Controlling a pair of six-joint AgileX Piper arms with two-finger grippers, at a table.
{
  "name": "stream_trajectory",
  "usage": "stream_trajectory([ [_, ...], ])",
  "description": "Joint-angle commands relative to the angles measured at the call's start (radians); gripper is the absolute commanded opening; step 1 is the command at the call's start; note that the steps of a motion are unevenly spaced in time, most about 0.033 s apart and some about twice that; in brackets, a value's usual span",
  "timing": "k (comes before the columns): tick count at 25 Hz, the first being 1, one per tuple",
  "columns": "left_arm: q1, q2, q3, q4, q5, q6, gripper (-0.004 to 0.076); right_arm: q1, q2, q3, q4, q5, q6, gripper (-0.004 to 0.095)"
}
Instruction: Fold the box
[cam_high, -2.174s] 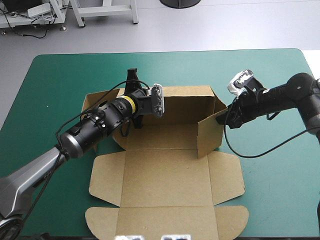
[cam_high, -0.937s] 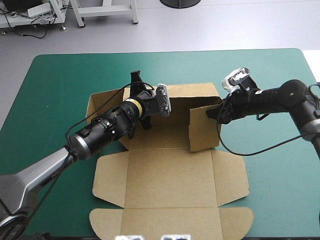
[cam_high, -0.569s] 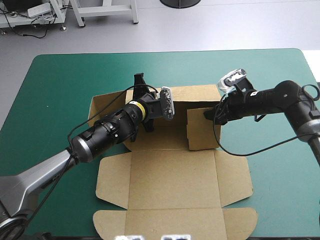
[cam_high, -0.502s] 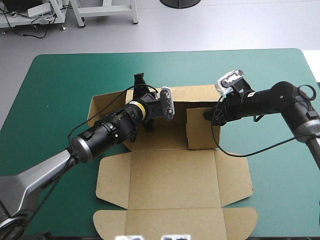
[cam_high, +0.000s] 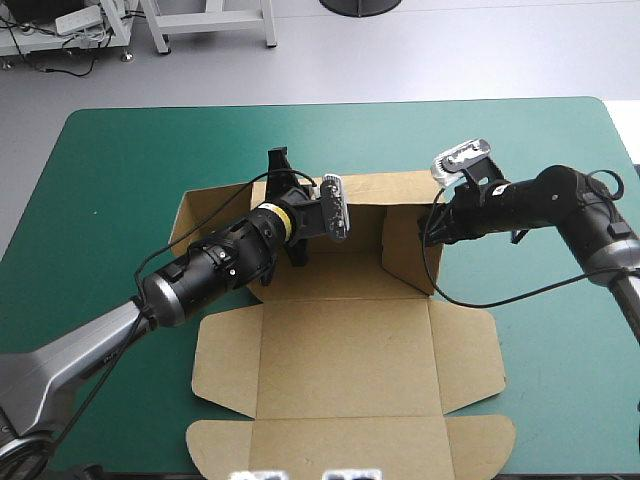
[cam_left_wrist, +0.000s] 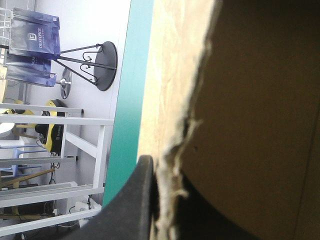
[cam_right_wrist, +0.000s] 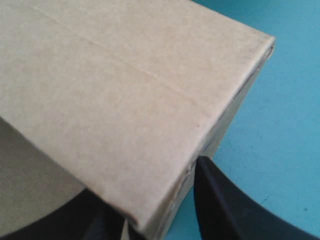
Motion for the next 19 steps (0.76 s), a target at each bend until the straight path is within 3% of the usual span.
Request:
stream_trajectory([
  [1, -0.024, -0.013, -0.003, -0.125, -0.021, -0.039, -0.0005, 0.004, -0.031, -0.015, 0.054, 0.001, 0.005, 0.0274],
  [5, -0.024, -0.013, -0.003, -0.13, -0.025, -0.028, -0.0001, 0.036, -0.031, 0.03, 0.062, -0.016, -0.053, 0.0006],
  [6, -0.024, -0.013, -0.003, -0.13, -0.025, -0.028, -0.0001, 0.042, -0.031, 0.038, 0.058, -0.026, -0.054, -0.0021],
  [11, -0.024, -0.021, -0.003, -0.129, -0.016, 0.015, 0.0029, 0.042, -0.03, 0.037, 0.072, -0.026, -0.05, -0.0024],
  [19, -0.024, -0.117, -0.005, -0.229, -0.011, 0.056, 0.0269, 0.042, -0.03, 0.037, 0.08, -0.026, -0.05, -0.0024],
])
